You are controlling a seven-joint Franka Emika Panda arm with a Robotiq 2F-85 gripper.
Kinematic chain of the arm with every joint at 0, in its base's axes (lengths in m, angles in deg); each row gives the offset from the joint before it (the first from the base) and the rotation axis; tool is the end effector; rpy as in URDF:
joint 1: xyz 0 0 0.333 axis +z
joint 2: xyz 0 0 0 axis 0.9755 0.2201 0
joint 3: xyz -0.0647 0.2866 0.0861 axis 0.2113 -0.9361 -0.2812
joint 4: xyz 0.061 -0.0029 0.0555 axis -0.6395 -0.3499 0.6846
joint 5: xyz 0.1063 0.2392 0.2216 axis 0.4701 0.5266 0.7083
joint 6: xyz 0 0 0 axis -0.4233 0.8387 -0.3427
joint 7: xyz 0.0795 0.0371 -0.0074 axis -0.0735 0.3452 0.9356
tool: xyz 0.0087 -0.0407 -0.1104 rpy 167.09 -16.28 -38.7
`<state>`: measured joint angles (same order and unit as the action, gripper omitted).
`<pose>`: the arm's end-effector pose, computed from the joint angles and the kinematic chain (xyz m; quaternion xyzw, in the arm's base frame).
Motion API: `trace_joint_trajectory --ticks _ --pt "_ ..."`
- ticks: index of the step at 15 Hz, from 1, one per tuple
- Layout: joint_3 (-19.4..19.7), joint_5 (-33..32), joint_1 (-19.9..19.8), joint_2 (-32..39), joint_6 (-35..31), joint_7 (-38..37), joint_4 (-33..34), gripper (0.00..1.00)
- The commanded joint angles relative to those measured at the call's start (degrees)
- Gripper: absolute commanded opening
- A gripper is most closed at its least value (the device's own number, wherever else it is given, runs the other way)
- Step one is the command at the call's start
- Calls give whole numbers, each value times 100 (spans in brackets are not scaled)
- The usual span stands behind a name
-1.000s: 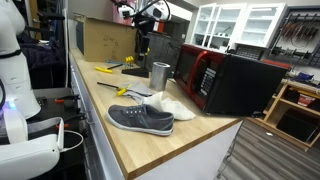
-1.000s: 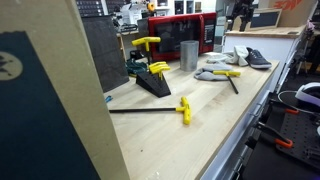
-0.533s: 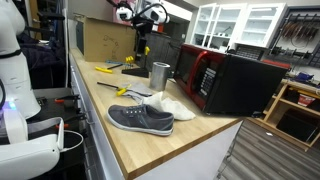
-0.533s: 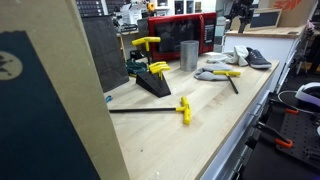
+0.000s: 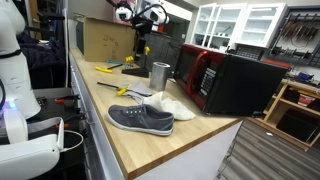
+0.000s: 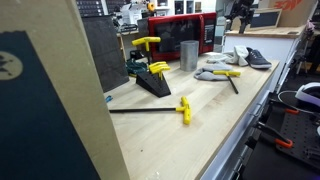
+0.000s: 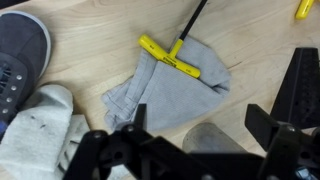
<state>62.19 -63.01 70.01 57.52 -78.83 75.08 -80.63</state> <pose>0.3784 -0.1566 0.4405 -0.9753 0.1719 -0.0014 0.1386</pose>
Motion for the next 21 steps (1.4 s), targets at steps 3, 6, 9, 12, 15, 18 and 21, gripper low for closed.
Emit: trace_joint_trajectory --ticks 3,6,9,12,15,18,21 --pt "21 277 -194 54 391 56 179 100" --pt "-259 513 -23 400 -460 -139 -269 100" --pt "-550 586 60 744 -1268 -412 -600 100" --pt "-1013 508 280 1384 -1877 -1092 -667 100" --pt "-1240 281 372 1158 -1592 -1667 -1012 100" --pt "-1278 7 347 682 -1239 -2120 -1367 100" --pt "-1286 -168 324 873 -1361 -1966 -1257 100"
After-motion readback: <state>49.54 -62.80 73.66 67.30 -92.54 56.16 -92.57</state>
